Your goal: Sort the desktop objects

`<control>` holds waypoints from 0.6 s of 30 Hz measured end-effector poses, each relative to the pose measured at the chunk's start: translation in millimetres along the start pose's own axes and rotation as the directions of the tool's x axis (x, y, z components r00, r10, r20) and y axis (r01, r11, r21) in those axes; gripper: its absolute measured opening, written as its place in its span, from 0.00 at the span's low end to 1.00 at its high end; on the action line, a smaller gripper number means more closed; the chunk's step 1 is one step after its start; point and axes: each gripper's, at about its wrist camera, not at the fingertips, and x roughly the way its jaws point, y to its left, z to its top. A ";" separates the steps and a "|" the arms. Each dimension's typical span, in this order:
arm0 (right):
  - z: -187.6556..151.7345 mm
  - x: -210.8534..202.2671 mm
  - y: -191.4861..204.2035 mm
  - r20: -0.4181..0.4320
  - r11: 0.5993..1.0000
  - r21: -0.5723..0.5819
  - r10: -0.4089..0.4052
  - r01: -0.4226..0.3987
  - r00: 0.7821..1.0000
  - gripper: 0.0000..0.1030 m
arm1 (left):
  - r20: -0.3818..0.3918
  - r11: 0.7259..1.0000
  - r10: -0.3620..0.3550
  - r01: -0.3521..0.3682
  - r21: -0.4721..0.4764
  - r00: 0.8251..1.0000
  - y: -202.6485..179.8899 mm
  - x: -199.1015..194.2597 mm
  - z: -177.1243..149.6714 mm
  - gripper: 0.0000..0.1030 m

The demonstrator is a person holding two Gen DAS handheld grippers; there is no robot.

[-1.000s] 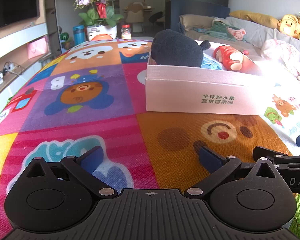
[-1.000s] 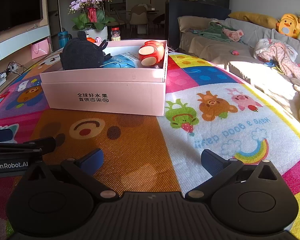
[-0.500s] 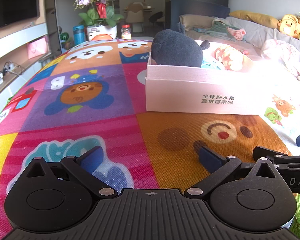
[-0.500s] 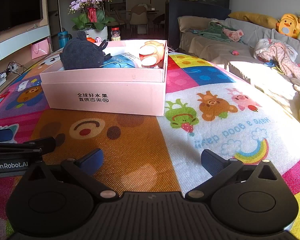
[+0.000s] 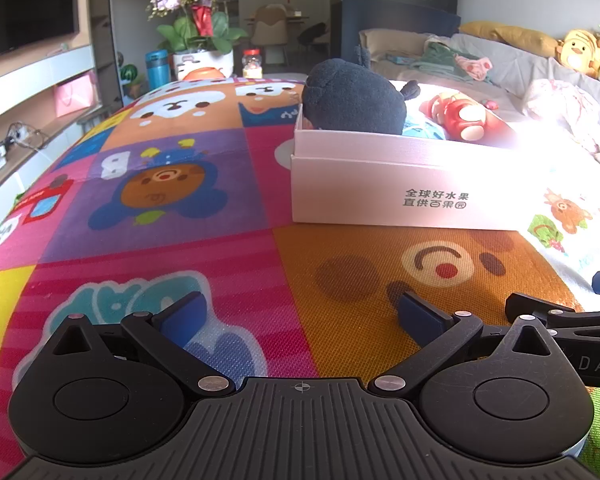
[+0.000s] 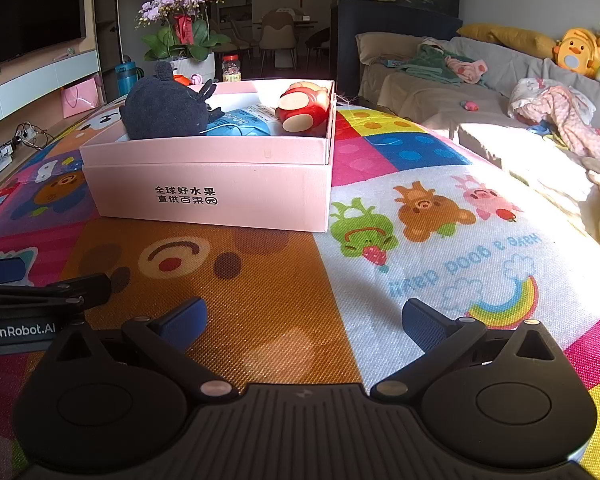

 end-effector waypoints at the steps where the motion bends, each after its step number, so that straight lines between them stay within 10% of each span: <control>1: 0.0 0.0 -0.3 0.000 1.000 -0.001 -0.001 0.001 1.000 1.00 | 0.000 1.000 0.000 0.000 0.000 1.000 -1.0 0.0 -0.1 1.00; 18: -0.4 -0.2 -0.9 0.000 1.000 -0.001 -0.002 0.002 1.000 1.00 | 0.001 1.000 0.001 -0.001 0.000 1.000 0.2 0.0 0.0 1.00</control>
